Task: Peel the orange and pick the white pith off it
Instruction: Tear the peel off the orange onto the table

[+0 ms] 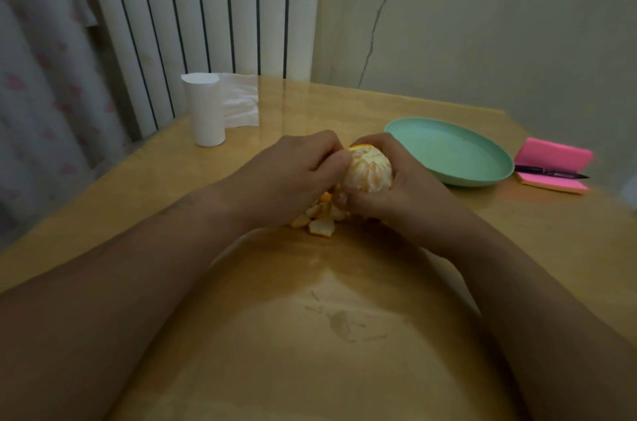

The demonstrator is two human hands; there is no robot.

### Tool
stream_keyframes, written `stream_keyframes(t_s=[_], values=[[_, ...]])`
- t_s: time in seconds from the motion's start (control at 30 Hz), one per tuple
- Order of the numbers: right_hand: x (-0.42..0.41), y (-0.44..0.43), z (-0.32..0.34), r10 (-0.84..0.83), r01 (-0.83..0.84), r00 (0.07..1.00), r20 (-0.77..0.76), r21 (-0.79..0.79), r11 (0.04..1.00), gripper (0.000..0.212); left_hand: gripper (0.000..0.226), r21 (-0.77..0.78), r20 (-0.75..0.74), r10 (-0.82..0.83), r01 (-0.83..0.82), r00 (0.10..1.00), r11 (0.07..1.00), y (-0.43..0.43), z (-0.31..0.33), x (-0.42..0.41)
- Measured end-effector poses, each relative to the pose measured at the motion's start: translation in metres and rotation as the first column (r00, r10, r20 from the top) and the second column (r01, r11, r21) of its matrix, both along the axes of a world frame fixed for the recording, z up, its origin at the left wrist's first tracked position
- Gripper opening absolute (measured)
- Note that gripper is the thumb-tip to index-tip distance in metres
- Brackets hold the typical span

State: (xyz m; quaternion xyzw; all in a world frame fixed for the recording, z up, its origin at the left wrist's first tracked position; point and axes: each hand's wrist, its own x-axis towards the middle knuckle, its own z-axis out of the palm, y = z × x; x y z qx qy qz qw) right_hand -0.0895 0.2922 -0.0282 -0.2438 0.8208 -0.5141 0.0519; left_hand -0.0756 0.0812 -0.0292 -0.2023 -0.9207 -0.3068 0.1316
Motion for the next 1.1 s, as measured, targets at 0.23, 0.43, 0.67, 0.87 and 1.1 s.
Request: stream_keyframes(t_s=[0.23,0.43,0.67,0.87,1.1], values=[[0.006,-0.01,0.01,-0.007,0.207,0.86,0.51,-0.337,0.919,0.067,0.024,-0.002,-0.108,-0.03,0.03,0.994,1.0,0.008,-0.003,0.005],[0.006,-0.012,0.01,-0.089,0.307,0.823,0.561,-0.309,0.9,0.038,0.024,-0.176,-0.11,-0.101,0.081,0.989,0.981,0.005,0.002,0.004],[0.005,-0.004,0.014,0.025,0.17,0.839,0.544,-0.306,0.937,0.053,0.029,-0.224,-0.181,-0.144,0.102,0.973,0.969,0.008,0.001,0.004],[0.006,-0.009,0.012,0.033,0.123,0.882,0.47,-0.298,0.947,0.038,0.031,-0.14,-0.263,-0.048,0.011,0.964,0.99,0.012,-0.007,0.003],[0.003,-0.014,0.009,0.075,0.059,0.941,0.33,-0.379,0.924,0.039,0.034,0.149,-0.104,-0.014,0.03,0.995,0.988,0.01,-0.007,0.004]])
